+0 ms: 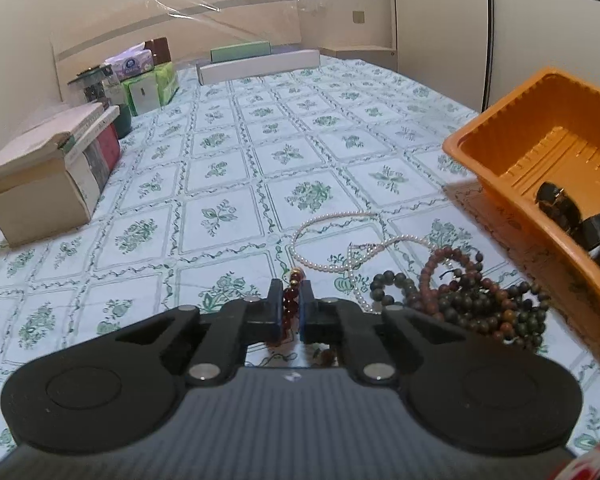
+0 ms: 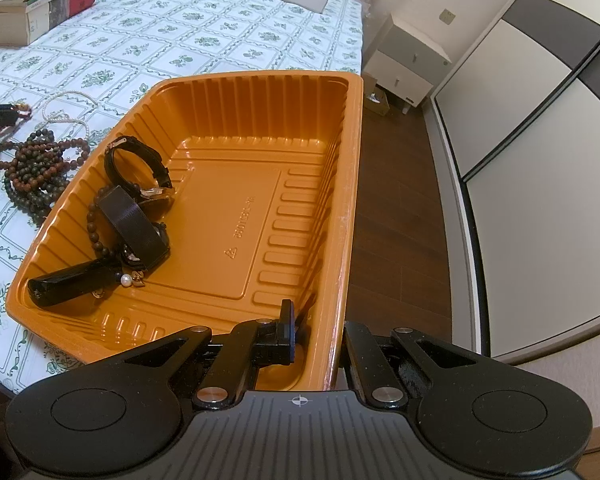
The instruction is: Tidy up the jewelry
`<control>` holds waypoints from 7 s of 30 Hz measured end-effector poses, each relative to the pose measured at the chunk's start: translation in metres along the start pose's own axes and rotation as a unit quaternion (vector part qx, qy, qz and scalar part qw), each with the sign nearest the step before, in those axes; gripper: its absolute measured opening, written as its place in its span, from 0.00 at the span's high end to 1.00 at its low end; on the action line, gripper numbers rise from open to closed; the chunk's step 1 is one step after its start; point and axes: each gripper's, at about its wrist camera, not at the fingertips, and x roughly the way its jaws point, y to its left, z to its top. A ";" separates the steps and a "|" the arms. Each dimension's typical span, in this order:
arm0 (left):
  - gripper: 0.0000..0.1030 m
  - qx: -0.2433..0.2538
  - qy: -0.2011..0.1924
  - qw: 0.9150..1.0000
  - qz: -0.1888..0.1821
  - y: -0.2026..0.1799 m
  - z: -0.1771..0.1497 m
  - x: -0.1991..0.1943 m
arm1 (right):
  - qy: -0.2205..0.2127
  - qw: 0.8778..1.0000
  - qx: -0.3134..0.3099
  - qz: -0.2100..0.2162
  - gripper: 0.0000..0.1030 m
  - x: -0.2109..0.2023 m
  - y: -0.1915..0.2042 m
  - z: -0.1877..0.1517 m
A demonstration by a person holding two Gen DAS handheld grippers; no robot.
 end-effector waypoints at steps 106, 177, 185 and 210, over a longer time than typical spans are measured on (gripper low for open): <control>0.79 0.003 0.024 0.998 -0.060 -0.049 -0.027 -0.041 | -0.003 1.000 0.005 0.003 0.95 -0.002 -0.002 -0.002; 0.94 0.154 -0.199 0.967 0.024 0.027 0.165 -0.183 | -0.004 1.000 0.005 0.000 0.95 -0.001 -0.005 -0.003; 0.94 0.171 -0.251 0.953 0.023 0.031 0.216 -0.217 | -0.004 1.000 0.004 -0.001 0.95 -0.001 -0.005 -0.003; 0.94 0.193 -0.327 0.919 -0.106 -0.067 0.329 -0.237 | -0.005 1.000 0.003 -0.001 0.95 -0.004 -0.006 -0.002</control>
